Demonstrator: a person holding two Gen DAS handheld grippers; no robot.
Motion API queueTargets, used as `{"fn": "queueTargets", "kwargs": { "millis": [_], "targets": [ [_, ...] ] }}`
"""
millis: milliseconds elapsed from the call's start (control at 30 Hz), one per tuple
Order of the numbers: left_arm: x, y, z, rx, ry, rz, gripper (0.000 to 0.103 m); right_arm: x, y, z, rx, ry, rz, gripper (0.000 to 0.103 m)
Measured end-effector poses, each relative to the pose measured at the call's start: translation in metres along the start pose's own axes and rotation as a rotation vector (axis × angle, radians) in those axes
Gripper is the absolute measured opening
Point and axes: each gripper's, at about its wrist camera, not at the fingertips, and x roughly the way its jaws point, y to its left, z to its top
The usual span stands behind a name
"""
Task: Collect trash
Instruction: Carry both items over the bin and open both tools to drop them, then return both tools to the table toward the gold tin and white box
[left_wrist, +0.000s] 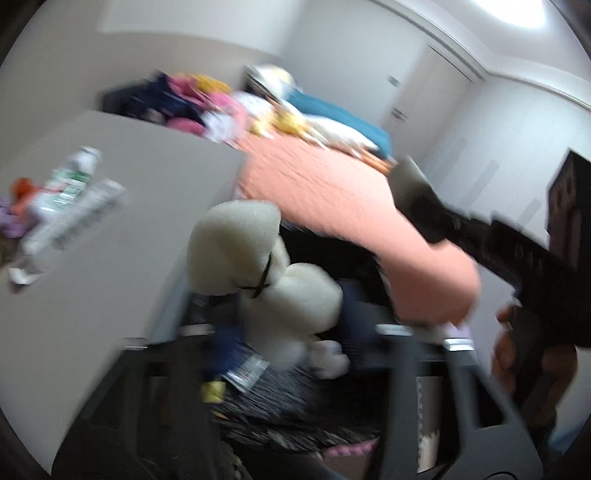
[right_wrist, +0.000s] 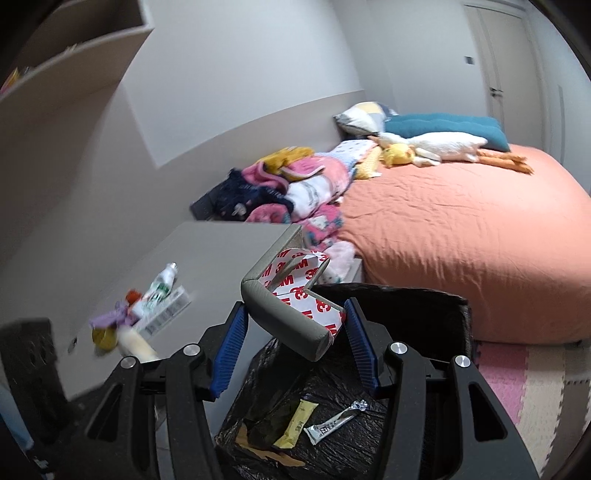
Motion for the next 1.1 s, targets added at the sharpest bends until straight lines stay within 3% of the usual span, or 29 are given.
{"fn": "queueTargets", "kwargs": {
  "millis": [67, 100, 233, 467, 1100],
  "targets": [
    [0.007, -0.004, -0.002, 0.006, 0.026, -0.015, 0.097, -0.006, -0.013, 0.002, 0.051, -0.023, -0.046, 0.084],
    [0.009, -0.006, -0.003, 0.009, 0.026, -0.01, 0.097, -0.009, -0.018, 0.002, 0.063, -0.036, -0.068, 0.085],
    [0.012, -0.008, -0.003, 0.017, 0.021, 0.027, 0.097, -0.016, -0.036, 0.001, 0.094, -0.047, -0.114, 0.085],
    [0.003, -0.007, -0.006, 0.027, -0.004, 0.079, 0.097, -0.011, -0.038, -0.001, 0.101, -0.034, -0.103, 0.085],
    [-0.023, 0.041, -0.003, -0.032, -0.061, 0.177, 0.097, 0.028, 0.019, -0.007, 0.023, 0.029, -0.037, 0.085]
  ]
}}
